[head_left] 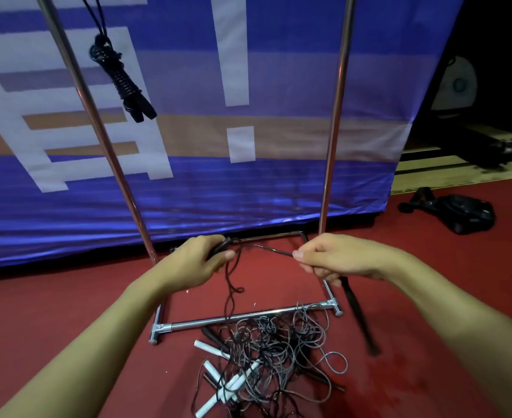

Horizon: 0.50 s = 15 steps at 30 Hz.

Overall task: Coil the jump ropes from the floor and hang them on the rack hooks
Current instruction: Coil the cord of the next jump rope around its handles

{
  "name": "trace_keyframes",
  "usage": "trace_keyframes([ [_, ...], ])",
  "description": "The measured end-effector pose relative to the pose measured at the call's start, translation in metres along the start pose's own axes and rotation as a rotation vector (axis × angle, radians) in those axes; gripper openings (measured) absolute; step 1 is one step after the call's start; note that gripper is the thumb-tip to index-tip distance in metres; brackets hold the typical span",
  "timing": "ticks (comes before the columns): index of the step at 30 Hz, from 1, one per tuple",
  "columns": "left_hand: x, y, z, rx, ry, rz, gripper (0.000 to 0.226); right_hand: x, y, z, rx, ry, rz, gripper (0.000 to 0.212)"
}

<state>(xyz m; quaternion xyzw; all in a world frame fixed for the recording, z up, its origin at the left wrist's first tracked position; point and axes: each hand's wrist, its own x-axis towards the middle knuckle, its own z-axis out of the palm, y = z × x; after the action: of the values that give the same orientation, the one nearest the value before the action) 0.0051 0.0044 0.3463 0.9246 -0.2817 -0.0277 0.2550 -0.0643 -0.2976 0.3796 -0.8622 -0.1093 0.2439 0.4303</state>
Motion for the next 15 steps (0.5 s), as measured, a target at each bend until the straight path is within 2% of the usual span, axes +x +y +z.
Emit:
trace_keyframes([
  [3, 0.001, 0.004, 0.008, -0.119, 0.077, -0.108, 0.023, 0.009, -0.001, 0.007, 0.183, 0.100, -0.033, 0.037],
  [6, 0.002, 0.018, 0.007, -0.279, 0.125, -0.167, 0.019, 0.016, -0.009, 0.009, 0.631, 0.204, -0.022, 0.029],
  [9, 0.000, 0.046, 0.011, -0.712, 0.012, -0.194, 0.022, 0.018, -0.026, 0.014, 1.215, 0.251, -0.004, 0.022],
  [11, -0.004, 0.068, 0.023, -0.886, -0.070, -0.190, 0.019, 0.021, -0.038, 0.020, 1.482, 0.329, -0.047, 0.022],
  [13, -0.006, 0.088, 0.033, -0.942, -0.143, -0.164, 0.016, 0.028, -0.045, 0.023, 1.611, 0.454, -0.129, 0.023],
  [15, -0.006, 0.102, 0.037, -1.032, -0.171, -0.164, 0.019, 0.033, -0.048, 0.024, 1.511, 0.613, -0.181, 0.024],
])
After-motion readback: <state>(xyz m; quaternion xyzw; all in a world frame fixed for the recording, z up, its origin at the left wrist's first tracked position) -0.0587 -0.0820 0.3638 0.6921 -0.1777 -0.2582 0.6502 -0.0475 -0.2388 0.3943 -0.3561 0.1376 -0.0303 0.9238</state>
